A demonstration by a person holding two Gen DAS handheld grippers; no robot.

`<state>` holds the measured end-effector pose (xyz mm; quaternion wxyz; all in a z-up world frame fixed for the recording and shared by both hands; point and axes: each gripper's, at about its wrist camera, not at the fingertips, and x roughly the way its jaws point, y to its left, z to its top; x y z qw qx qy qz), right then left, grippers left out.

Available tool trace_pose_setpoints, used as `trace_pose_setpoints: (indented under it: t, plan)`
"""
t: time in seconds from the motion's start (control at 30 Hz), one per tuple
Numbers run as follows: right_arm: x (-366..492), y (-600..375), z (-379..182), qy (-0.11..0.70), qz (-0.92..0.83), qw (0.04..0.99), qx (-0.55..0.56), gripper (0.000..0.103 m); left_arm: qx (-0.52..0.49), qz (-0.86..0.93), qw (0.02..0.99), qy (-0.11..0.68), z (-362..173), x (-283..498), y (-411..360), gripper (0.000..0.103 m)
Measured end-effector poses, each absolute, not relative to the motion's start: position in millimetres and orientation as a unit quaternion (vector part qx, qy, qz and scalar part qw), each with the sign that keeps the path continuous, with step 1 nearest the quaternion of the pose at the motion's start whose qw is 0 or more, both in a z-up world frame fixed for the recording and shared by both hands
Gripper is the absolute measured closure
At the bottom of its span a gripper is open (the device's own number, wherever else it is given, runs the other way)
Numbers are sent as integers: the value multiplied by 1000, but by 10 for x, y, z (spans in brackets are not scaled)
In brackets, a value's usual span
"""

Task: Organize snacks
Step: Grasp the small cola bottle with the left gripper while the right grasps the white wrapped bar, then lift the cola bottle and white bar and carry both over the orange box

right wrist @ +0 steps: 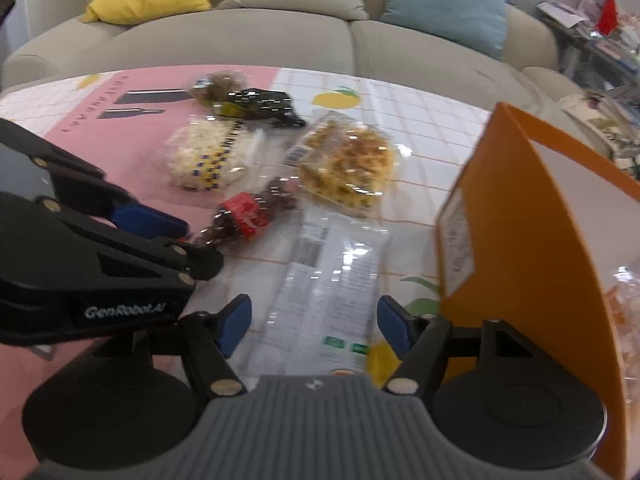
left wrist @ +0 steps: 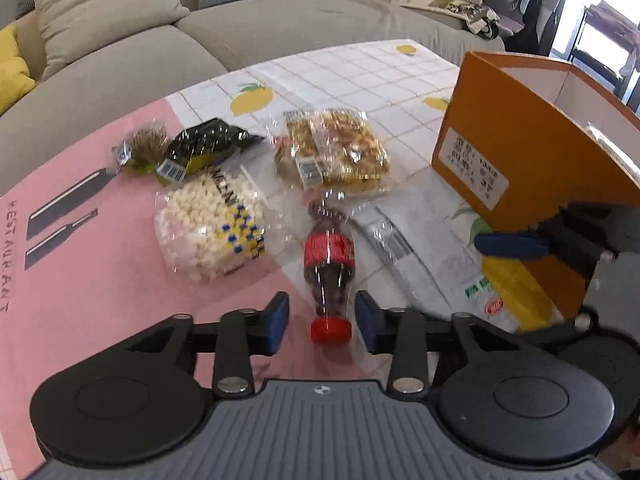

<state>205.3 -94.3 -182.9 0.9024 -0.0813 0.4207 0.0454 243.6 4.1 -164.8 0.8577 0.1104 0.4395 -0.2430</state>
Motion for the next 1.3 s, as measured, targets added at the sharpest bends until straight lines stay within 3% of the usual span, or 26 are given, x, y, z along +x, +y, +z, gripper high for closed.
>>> trace_pose_setpoints:
  t: [0.13, 0.2, 0.33, 0.7, 0.93, 1.13, 1.3]
  plan:
    - [2086, -951, -1861, 429, 41, 899, -72, 34, 86, -247, 854, 451, -1677, 2509, -27, 57]
    - [2098, -954, -1873, 430, 36, 900, -60, 33, 91, -229, 854, 459, -1714, 2502, -56, 72]
    - [2106, -1019, -1877, 439, 38, 897, -17, 43, 64, -208, 857, 466, -1706, 2424, 30, 77]
    - [1670, -876, -1815, 442, 113, 889, -47, 52, -78, -61, 845, 526, -1639, 1758, 522, 77]
    - [1239, -834, -1764, 460, 156, 871, -71, 53, -86, -30, 839, 536, -1602, 1265, 583, 77]
    - [1140, -862, -1737, 457, 159, 873, -57, 49, -95, -28, 851, 516, -1540, 1151, 620, 76]
    - [1215, -865, -1675, 426, 148, 891, -51, 35, -92, -32, 869, 485, -1458, 1220, 599, 65]
